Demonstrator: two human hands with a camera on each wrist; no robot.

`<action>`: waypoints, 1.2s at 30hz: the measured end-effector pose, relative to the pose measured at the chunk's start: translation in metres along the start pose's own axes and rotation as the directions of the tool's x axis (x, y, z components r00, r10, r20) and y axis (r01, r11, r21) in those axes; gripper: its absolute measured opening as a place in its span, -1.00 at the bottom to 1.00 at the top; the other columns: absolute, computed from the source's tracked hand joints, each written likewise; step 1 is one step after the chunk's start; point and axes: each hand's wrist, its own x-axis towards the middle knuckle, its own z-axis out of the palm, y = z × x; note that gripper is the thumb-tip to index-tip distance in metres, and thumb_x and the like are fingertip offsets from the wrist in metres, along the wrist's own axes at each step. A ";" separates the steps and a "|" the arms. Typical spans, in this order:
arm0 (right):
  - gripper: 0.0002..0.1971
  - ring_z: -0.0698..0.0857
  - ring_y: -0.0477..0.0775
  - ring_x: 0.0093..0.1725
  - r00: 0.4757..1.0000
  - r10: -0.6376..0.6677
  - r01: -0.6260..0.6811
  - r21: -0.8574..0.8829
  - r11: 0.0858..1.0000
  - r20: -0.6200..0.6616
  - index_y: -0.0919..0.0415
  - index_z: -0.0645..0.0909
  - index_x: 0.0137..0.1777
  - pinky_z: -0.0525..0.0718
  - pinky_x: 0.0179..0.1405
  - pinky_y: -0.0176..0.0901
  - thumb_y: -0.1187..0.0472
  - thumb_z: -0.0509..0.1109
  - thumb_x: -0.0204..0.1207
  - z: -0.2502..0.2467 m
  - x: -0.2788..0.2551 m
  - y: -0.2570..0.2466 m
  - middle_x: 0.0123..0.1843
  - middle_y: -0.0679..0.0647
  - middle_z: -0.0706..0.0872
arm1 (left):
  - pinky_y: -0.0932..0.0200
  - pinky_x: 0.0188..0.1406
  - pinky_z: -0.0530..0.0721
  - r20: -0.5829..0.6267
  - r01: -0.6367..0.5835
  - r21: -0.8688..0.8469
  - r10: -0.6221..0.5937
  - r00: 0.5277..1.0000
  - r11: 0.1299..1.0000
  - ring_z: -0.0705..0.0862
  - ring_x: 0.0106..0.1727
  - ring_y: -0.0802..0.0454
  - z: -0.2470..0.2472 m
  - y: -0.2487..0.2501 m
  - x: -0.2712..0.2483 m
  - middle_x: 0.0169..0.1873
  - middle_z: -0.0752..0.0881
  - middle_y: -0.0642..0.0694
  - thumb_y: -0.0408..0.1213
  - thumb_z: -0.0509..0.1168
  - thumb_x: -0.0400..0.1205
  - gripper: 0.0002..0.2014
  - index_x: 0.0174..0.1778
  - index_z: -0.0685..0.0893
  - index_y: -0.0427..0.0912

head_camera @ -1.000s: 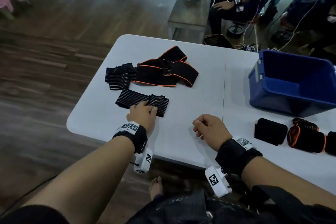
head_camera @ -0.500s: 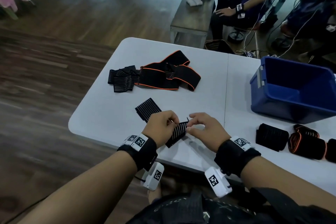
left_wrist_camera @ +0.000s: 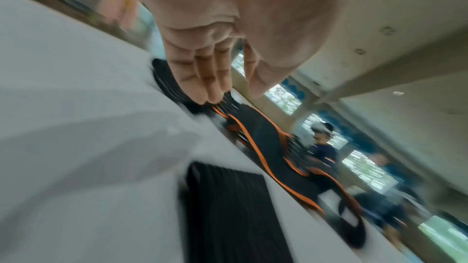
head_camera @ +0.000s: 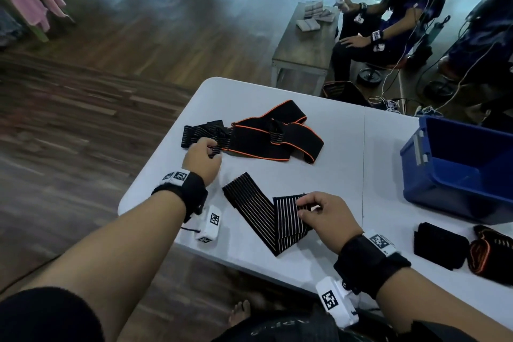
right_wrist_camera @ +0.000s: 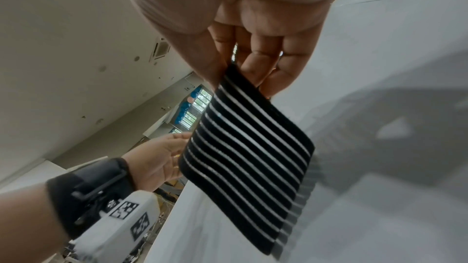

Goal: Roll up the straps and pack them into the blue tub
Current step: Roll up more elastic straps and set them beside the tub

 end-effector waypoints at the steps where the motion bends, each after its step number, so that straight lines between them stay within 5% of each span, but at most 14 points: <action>1: -0.84 0.62 -0.16 -0.44 1.000 0.013 -0.013 -0.002 1.000 0.004 0.06 0.77 -0.07 0.65 -0.27 -0.27 0.37 0.49 0.52 0.002 0.002 0.000 -0.35 -0.08 0.71 | 0.14 0.16 0.53 -0.034 0.060 0.014 -0.060 0.998 0.998 0.68 0.21 -0.12 -0.008 -0.008 0.015 0.26 0.66 -0.19 -0.25 0.37 0.62 -0.62 0.38 0.59 -0.09; 4: -0.82 0.62 -0.23 -0.48 1.000 0.031 -0.031 -0.021 0.999 -0.005 0.05 0.78 -0.06 0.63 -0.30 -0.33 0.38 0.49 0.52 0.006 0.007 -0.002 -0.39 -0.14 0.71 | 0.07 0.06 0.58 -0.099 0.249 0.003 -0.248 0.964 0.968 0.70 0.18 -0.26 -0.022 -0.029 0.048 0.27 0.66 -0.26 -0.24 0.35 0.58 -0.59 0.37 0.58 -0.16; 7: -0.80 0.65 -0.18 -0.45 0.999 0.053 -0.053 -0.029 0.998 -0.013 0.02 0.78 -0.08 0.74 -0.21 -0.14 0.38 0.50 0.51 0.008 0.013 -0.001 -0.46 -0.19 0.72 | 0.08 -0.20 0.57 -0.058 0.325 -0.004 -0.325 0.944 0.946 0.71 -0.10 -0.26 -0.025 -0.034 0.061 -0.24 0.71 -0.17 -0.22 0.38 0.54 -0.85 -0.15 0.61 -0.23; 9: -0.80 0.65 -0.09 -0.43 0.998 0.059 -0.060 -0.039 0.997 -0.013 0.00 0.78 -0.09 0.79 -0.19 -0.05 0.36 0.51 0.50 0.009 0.016 0.000 -0.47 -0.17 0.73 | 0.11 -0.16 0.52 -0.057 0.317 0.006 -0.317 0.947 0.948 0.61 -0.17 -0.18 -0.021 -0.036 0.063 -0.37 0.60 -0.09 -0.27 0.40 0.58 -0.78 -0.34 0.53 -0.15; 12: -0.79 0.60 -0.07 -0.45 0.998 0.061 -0.063 -0.052 0.997 -0.029 -0.03 0.78 -0.11 0.71 -0.24 -0.07 0.36 0.51 0.50 0.010 0.019 0.000 -0.53 -0.14 0.68 | 0.14 -0.16 0.49 -0.080 0.273 0.000 -0.272 0.959 0.962 0.53 -0.20 -0.10 -0.015 -0.039 0.064 -0.28 0.61 -0.07 -0.33 0.40 0.53 -0.88 -0.26 0.62 -0.06; 16: -0.78 0.60 -0.02 -0.44 0.998 0.060 -0.061 -0.048 0.997 -0.026 -0.05 0.78 -0.11 0.70 -0.22 -0.03 0.34 0.50 0.49 0.012 0.025 -0.001 -0.54 -0.07 0.66 | 0.20 -0.14 0.53 -0.141 0.156 -0.134 -0.175 0.975 0.979 0.67 -0.19 0.01 -0.010 -0.036 0.052 -0.31 0.70 0.07 -0.21 0.52 0.50 -0.87 -0.22 0.67 -0.06; 21: -0.78 0.51 -0.14 -0.53 1.000 0.029 -0.029 -0.030 0.999 0.007 -0.01 0.77 -0.10 0.57 -0.31 -0.20 0.37 0.49 0.51 0.014 0.029 -0.010 -0.62 -0.13 0.57 | 0.27 -0.12 0.69 -0.156 -0.003 -0.223 -0.032 0.987 0.975 0.72 -0.25 0.17 -0.013 -0.025 0.021 -0.31 0.76 0.08 -0.22 0.57 0.51 -0.90 -0.18 0.76 -0.03; 28: -0.73 0.54 -0.07 -0.38 0.994 -0.079 0.083 -0.052 0.995 0.075 -0.14 0.77 -0.10 0.62 -0.23 -0.16 0.33 0.48 0.53 0.007 0.026 -0.027 -0.44 -0.06 0.58 | 0.23 0.02 0.73 -0.023 -0.229 -0.250 0.230 0.973 0.941 0.78 -0.11 0.18 -0.016 0.017 -0.032 -0.21 0.83 0.10 -0.30 0.45 0.64 -0.90 -0.05 0.86 -0.04; 34: -0.75 0.50 -0.15 -0.42 0.963 -0.239 0.244 -0.025 0.970 0.123 -0.09 0.77 -0.08 0.52 -0.35 -0.38 0.34 0.47 0.53 0.002 0.011 -0.050 -0.46 -0.20 0.60 | 0.22 -0.18 0.68 0.107 -0.307 -0.266 0.344 0.933 0.914 0.71 -0.25 0.25 -0.019 0.050 -0.076 -0.28 0.77 0.23 -0.39 0.36 0.67 -0.76 -0.10 0.81 0.08; 36: -0.74 0.53 -0.14 -0.41 0.950 -0.282 0.286 -0.017 0.958 0.132 -0.09 0.77 -0.08 0.53 -0.34 -0.38 0.36 0.48 0.52 0.001 0.007 -0.053 -0.43 -0.24 0.64 | 0.06 -0.23 0.78 0.164 -0.277 -0.260 0.325 0.931 0.925 0.76 -0.28 0.06 -0.020 0.057 -0.088 -0.29 0.79 0.08 -0.39 0.35 0.67 -0.73 -0.11 0.81 0.12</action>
